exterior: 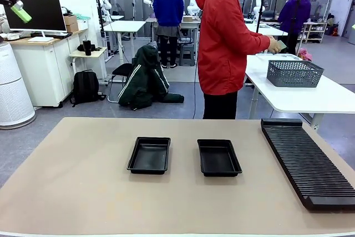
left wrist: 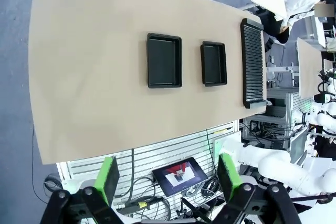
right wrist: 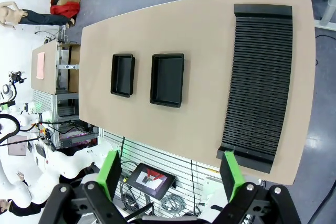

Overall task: Inspect and transfer BCBs to ESD trays.
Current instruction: Pick up the Blank PCB from the PCB Rack and place it in the left ESD tray.

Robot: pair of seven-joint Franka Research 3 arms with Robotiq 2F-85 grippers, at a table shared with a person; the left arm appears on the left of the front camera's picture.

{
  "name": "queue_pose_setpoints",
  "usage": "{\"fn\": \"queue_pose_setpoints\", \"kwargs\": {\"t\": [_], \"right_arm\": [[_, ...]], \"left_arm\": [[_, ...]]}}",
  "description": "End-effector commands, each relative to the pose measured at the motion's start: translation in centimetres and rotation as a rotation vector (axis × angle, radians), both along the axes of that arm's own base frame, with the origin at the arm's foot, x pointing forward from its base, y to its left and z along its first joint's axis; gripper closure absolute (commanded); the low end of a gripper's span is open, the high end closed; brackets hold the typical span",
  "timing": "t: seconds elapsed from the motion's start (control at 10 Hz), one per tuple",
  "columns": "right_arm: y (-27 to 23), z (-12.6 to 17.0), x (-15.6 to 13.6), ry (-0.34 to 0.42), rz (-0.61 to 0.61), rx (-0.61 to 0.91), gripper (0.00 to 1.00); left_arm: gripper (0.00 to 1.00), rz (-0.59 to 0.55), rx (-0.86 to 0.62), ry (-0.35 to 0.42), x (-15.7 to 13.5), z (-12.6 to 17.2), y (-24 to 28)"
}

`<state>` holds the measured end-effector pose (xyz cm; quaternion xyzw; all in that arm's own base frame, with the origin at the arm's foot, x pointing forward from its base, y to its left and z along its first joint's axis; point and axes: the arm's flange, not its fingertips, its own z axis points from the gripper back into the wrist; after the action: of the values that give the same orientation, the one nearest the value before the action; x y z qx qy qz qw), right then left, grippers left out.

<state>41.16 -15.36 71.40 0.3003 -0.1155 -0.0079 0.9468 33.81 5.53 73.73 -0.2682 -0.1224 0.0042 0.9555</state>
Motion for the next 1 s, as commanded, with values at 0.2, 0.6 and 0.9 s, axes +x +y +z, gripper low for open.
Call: {"fn": "queue_pose_setpoints", "kwargs": {"t": [0.2, 0.6, 0.9], "right_arm": [[0.0, 0.0, 0.0, -0.006, 0.008, -0.002, 0.0], [0.0, 0.0, 0.0, -0.006, 0.008, -0.002, 0.0], [0.0, 0.0, 0.0, -0.006, 0.008, -0.002, 0.0]], "left_arm": [[0.0, 0.026, 0.028, -0.081, -1.7, 1.7, 1.0], [0.0, 0.029, 0.039, -0.105, -1.7, 2.4, 0.8], [0.0, 0.029, 0.027, -0.083, -1.1, 2.3, 1.1]]}}
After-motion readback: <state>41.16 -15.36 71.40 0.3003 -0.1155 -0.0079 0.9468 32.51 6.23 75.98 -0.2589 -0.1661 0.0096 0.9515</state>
